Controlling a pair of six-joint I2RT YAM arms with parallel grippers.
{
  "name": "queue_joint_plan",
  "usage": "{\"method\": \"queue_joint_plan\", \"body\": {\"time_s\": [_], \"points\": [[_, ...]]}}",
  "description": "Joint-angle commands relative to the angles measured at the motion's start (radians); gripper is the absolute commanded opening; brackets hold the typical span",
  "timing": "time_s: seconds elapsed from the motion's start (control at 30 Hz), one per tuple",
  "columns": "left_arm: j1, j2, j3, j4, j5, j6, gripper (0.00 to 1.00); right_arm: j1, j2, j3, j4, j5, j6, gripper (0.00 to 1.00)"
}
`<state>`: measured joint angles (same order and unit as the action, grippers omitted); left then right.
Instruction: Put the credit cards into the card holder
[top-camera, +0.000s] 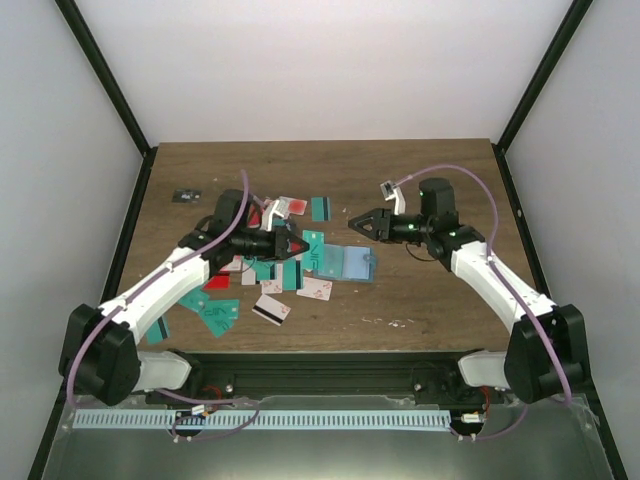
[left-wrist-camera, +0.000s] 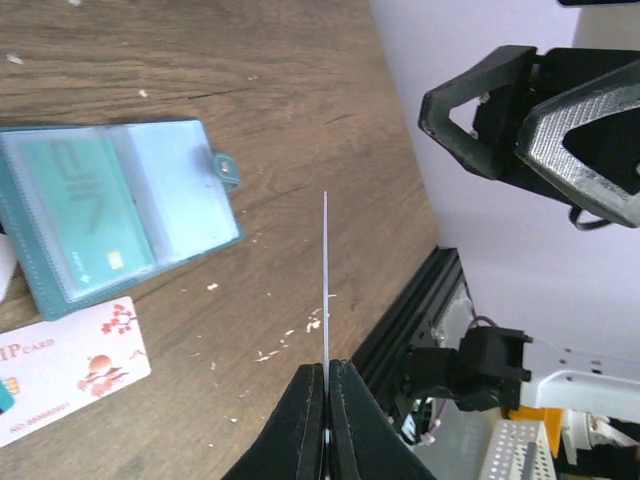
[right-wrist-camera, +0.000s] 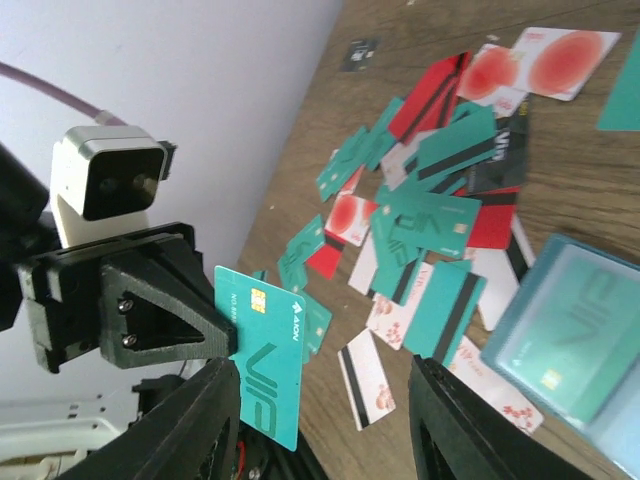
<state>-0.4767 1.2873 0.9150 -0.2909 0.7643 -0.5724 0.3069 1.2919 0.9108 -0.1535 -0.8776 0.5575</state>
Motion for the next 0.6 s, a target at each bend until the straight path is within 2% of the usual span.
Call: {"method": "queue_joint_plan", "body": {"time_s": [0.0,0.23,0.33,0.57], "points": [[-0.002,0.049,0.048,-0.031,-0.055,0.042,0.04,-0.022,0.031,-0.008,-0.019,0.088,0.005,0.49],[-0.002,0.190,0.131,-0.059,-0.072,0.067,0.04,-0.034,0.132,0.062,-0.125,0.169,-0.018,0.49],[0.000,0.260,0.166,-0.063,-0.075,0.088,0.04,-0.045,0.146,0.054,-0.140,0.183,-0.026,0.52],[-0.002,0.464,0.263,-0.045,-0.003,0.078,0.04,-0.070,0.204,0.014,-0.187,0.218,-0.030,0.52]]}}
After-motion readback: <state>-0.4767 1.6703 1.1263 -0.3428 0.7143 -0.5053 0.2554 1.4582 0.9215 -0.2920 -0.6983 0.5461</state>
